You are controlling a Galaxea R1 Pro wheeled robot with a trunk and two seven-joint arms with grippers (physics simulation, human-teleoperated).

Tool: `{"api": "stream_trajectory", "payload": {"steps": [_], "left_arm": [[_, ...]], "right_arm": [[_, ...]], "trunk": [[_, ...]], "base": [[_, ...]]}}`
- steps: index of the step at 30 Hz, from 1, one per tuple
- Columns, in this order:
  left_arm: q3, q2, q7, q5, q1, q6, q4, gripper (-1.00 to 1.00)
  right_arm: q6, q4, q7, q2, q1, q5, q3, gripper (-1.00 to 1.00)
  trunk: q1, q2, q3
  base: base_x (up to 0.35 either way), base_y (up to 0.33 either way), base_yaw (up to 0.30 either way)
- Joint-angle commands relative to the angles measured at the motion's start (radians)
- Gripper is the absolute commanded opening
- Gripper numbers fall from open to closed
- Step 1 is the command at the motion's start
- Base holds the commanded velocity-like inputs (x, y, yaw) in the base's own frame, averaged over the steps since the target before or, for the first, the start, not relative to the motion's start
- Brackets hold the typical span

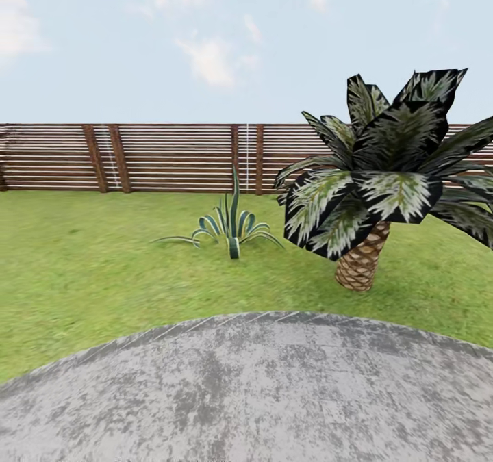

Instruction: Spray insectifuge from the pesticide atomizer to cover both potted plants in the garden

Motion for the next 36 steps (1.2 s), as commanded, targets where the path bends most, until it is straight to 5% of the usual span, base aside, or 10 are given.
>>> {"api": "stream_trajectory", "payload": {"steps": [1, 8, 14, 17, 36], "left_arm": [[0.0, 0.0, 0.001, 0.0, -0.009, 0.0, -0.007, 1.0], [0.001, 0.0, -0.003, 0.0, -0.082, 0.0, -0.037, 1.0], [0.004, 0.0, -0.005, 0.004, -0.142, 0.0, -0.094, 1.0], [0.015, -0.001, -0.005, 0.006, -0.147, -0.001, -0.105, 1.0], [0.016, -0.002, -0.001, 0.004, -0.147, -0.003, -0.111, 1.0]], "right_arm": [[-0.004, 0.0, 0.001, 0.0, 0.0, 0.0, -0.001, 1.0], [-0.005, -0.038, 0.001, -0.001, 0.0, 0.001, 0.0, 1.0], [0.005, -0.368, -0.001, -0.002, 0.0, 0.001, 0.001, 1.0], [0.004, -0.453, -0.002, -0.002, 0.0, 0.001, 0.002, 1.0], [-0.007, -0.471, 0.0, 0.001, 0.0, 0.004, 0.007, 1.0]], "trunk": [[0.0, 0.0, -0.002], [0.0, 0.0, -0.006], [0.0, 0.0, -0.012], [0.0, 0.0, -0.015], [0.0, 0.0, -0.037]], "base": [[0.0, 0.0, 0.284], [0.0, 0.0, 0.284], [0.0, 0.0, 0.267], [0.0, 0.0, 0.248], [0.0, 0.0, 0.226]]}}
